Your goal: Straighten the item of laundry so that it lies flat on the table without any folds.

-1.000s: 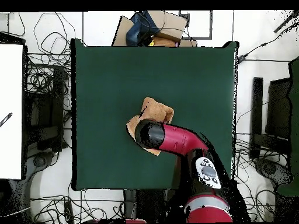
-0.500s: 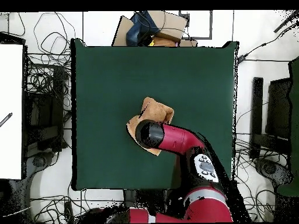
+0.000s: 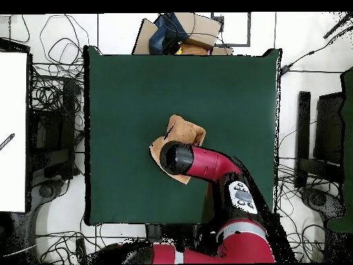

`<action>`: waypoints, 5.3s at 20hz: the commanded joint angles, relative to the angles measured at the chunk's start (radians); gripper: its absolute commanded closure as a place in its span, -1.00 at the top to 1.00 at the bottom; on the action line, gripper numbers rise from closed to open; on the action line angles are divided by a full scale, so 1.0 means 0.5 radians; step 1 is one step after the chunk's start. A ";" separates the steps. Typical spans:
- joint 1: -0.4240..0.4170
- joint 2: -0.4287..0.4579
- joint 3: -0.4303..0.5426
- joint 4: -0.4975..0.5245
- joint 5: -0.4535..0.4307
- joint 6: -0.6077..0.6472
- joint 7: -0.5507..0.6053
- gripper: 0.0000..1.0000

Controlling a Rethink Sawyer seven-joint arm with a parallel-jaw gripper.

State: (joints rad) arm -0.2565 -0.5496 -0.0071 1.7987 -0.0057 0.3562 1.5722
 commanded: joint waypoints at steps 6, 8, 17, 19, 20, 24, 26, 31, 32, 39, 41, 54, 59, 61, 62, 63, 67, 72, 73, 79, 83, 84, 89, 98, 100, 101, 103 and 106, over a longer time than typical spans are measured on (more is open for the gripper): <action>0.062 -0.069 0.123 -0.092 0.035 0.090 0.272 1.00; 0.069 -0.071 0.120 -0.096 0.040 0.090 0.279 1.00; 0.068 -0.081 0.125 -0.138 0.056 0.147 0.267 1.00; 0.061 -0.077 0.131 -0.146 0.058 0.149 0.262 1.00; 0.056 -0.075 0.135 -0.153 0.058 0.153 0.257 1.00; 0.037 -0.059 0.145 -0.187 0.058 0.174 0.238 1.00; 0.032 -0.056 0.143 -0.209 0.058 0.192 0.232 1.00; 0.052 -0.071 0.117 -0.268 0.059 0.271 0.238 1.00; 0.057 -0.063 0.112 -0.289 0.057 0.278 0.240 1.00; 0.040 -0.011 0.133 -0.407 0.055 0.318 0.225 1.00; 0.039 -0.011 0.134 -0.417 0.055 0.331 0.229 1.00; 0.033 -0.070 0.161 -0.344 0.105 0.354 0.276 1.00; 0.072 -0.085 0.116 -0.298 0.099 0.302 0.324 1.00; 0.076 -0.064 0.111 -0.307 0.090 0.276 0.327 1.00; 0.080 -0.056 0.112 -0.301 0.089 0.270 0.330 1.00; 0.088 -0.047 0.108 -0.311 0.089 0.264 0.338 1.00; 0.126 -0.016 0.085 -0.317 0.088 0.233 0.377 1.00; 0.139 0.038 0.080 -0.336 0.089 0.196 0.386 1.00; 0.140 0.051 0.081 -0.342 0.090 0.193 0.383 1.00; 0.158 0.145 0.072 -0.368 0.096 0.123 0.404 1.00; 0.147 0.191 0.070 -0.422 0.087 0.100 0.384 1.00; 0.142 0.193 0.069 -0.428 0.086 0.099 0.378 1.00; 0.110 0.193 0.079 -0.428 0.064 0.024 0.355 1.00; 0.068 0.176 0.106 -0.409 0.063 0.046 0.318 -1.00; 0.064 0.171 0.107 -0.399 0.060 0.036 0.319 -1.00; 0.059 0.168 0.111 -0.389 0.059 0.031 0.317 -1.00; 0.055 0.164 0.113 -0.378 0.058 0.024 0.319 -1.00; 0.052 0.157 0.115 -0.365 0.060 0.022 0.322 -1.00</action>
State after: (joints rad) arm -0.1969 -0.4865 -0.0080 1.6027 0.0097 0.4509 1.5724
